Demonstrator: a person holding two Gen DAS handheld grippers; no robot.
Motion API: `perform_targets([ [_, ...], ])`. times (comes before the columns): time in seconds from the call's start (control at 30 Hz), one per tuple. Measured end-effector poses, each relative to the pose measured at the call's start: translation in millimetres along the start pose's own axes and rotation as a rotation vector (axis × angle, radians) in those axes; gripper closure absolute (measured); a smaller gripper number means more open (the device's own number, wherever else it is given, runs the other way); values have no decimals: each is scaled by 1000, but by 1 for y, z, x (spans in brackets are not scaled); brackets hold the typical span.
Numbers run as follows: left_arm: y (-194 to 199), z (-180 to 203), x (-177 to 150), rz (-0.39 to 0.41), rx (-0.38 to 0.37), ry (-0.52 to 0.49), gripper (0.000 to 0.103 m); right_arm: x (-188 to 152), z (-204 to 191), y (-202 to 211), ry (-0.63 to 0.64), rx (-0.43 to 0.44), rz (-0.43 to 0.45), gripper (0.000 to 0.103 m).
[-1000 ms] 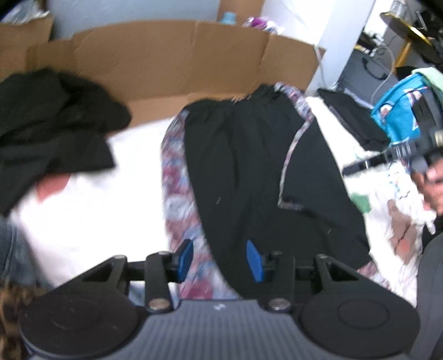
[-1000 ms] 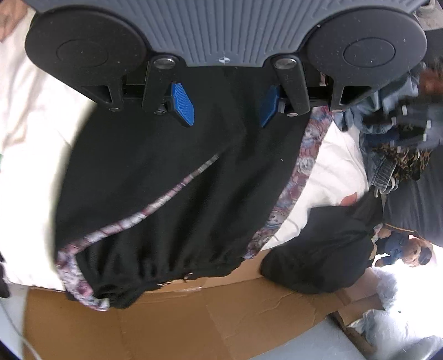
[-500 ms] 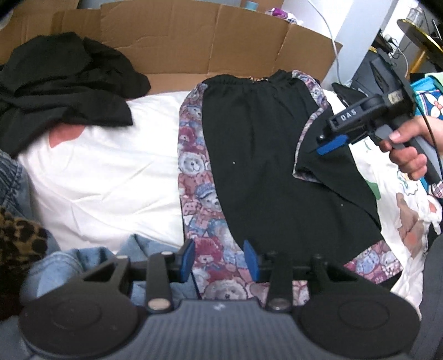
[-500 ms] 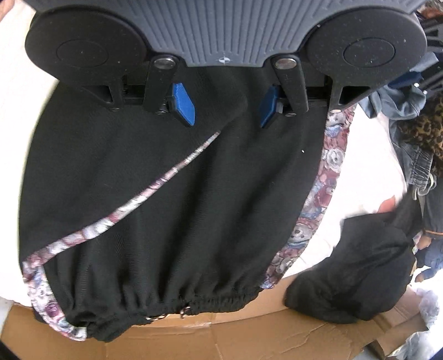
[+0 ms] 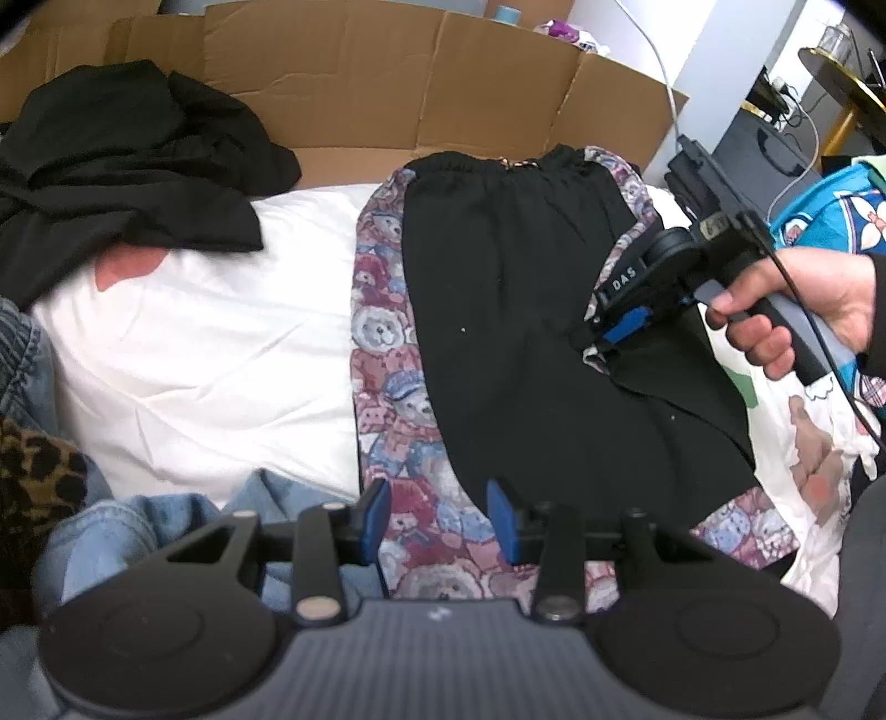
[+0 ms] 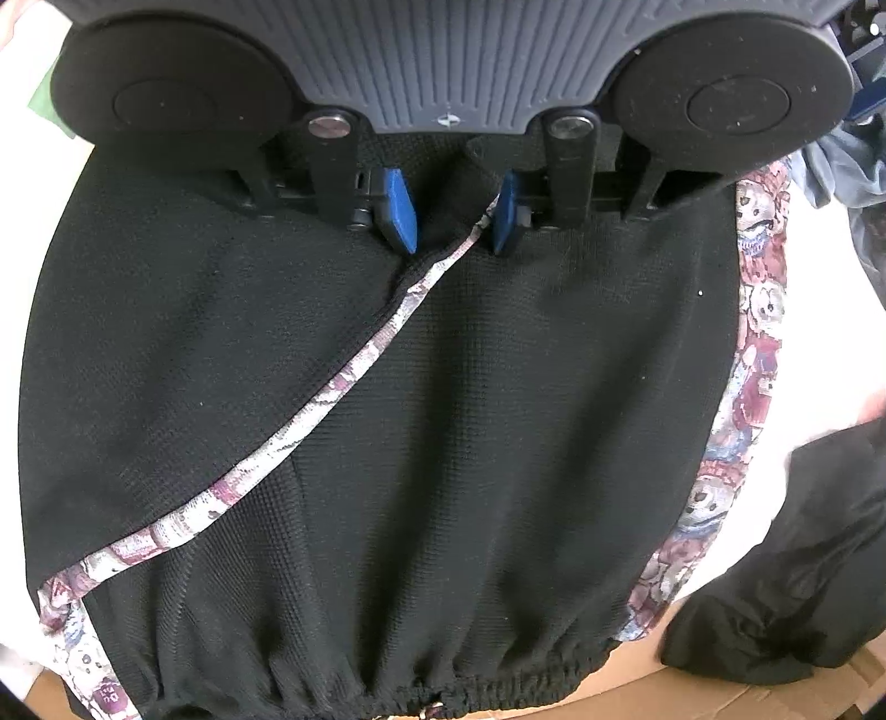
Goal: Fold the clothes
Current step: 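Grasp the pants leg with the right tool and fold it over the other leg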
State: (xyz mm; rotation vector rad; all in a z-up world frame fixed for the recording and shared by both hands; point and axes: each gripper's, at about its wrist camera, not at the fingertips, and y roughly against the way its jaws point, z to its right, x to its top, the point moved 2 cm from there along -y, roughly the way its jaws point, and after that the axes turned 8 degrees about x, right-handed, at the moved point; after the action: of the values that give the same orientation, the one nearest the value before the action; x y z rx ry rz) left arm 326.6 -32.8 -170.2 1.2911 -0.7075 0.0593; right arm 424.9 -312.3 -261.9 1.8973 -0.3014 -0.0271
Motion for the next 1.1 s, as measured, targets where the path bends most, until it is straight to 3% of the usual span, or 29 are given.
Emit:
perform_targets([
  [0.1, -2, 0, -1, 2, -3, 11, 62, 0, -1, 1, 27, 0, -11, 66],
  [0.17, -2, 0, -1, 4, -3, 12, 62, -2, 1, 3, 43, -8, -5, 94],
  [0.2, -2, 1, -1, 6, -4, 12, 62, -3, 3, 5, 46, -14, 0, 99],
  [0.5, 4, 6, -2, 29, -19, 16, 62, -17, 40, 61, 17, 90, 73, 100],
  [0.8, -1, 22, -1, 29, -40, -2, 62, -55, 133, 134, -74, 101, 168, 100],
  [1.1, -16, 40, 2, -2, -34, -32, 62, -106, 196, 148, -180, 123, 197, 101],
])
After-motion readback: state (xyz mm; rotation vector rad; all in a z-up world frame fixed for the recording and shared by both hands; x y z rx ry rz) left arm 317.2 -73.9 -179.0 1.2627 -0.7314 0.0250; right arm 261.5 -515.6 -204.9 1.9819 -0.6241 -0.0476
